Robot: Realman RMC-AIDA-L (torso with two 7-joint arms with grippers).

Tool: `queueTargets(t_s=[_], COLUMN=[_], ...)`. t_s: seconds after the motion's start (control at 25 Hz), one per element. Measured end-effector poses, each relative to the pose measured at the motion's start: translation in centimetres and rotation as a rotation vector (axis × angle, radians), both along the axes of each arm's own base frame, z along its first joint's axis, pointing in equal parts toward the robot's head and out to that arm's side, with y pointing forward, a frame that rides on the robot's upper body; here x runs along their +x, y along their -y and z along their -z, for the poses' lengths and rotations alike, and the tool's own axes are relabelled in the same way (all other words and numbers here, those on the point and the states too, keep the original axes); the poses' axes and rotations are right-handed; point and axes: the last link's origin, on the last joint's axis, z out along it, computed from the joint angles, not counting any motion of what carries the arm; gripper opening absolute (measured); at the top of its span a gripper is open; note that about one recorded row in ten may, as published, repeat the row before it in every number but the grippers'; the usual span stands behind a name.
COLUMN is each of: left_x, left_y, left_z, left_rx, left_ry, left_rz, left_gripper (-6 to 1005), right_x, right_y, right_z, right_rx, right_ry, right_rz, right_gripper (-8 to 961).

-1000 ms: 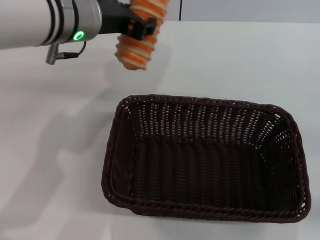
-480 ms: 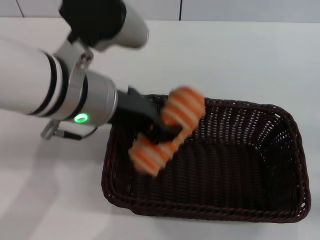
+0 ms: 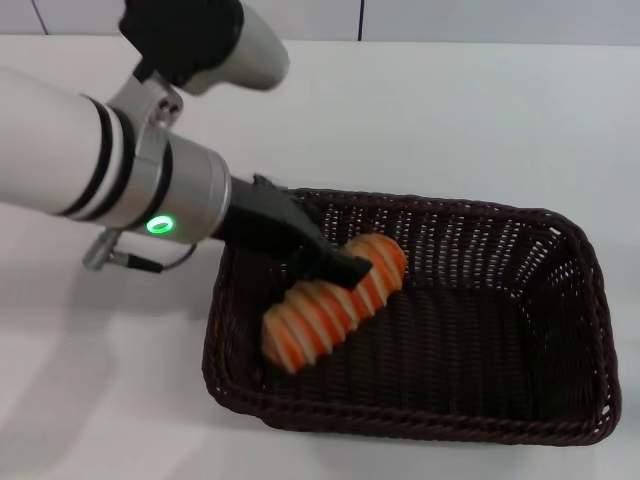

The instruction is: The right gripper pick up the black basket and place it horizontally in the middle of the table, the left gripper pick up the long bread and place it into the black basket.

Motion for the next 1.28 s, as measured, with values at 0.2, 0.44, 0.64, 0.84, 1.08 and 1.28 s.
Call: queueTargets(t_s=[0.2,0.44,0.64,0.84,1.08,1.28], left_x=[0.5,-0.8,-6.8,-11.3,-17.7,-20.8], left_y=[-1.4,-8.5,-10.8,-9.4,-7.5,-5.8], left_z=[-1.3,-5.8,-4.9,-6.7,-6.9,-6.6], left_rx=[0.082,0.689,1.136,1.474,1.508,1.508], left_ry=[0.028,0.029,-0.038,0.187,0.302,0.343], left_rz=[0.029,0.289,0.492,0.493,0.217,0.065], left_gripper=[812,853,850,848,844,844], right_x=[0.0,-0.2,0.3,1.2,1.9,1.9], right_y=[0.1,-0.1,0.8,2.3,3.5,3.5], right_z=[0.1,0.1,-0.1,-0.9,-1.6,-1.3], right_rx=[-0.002,-0.012,0.008,0.094,0.164,0.158], right_ry=[-0.001,0.006,0.018,0.092,0.095,0.100], right_rz=[-0.001,-0.011,0.010,0.023,0.060,0.058], right_gripper=[807,808,807,807,807,807])
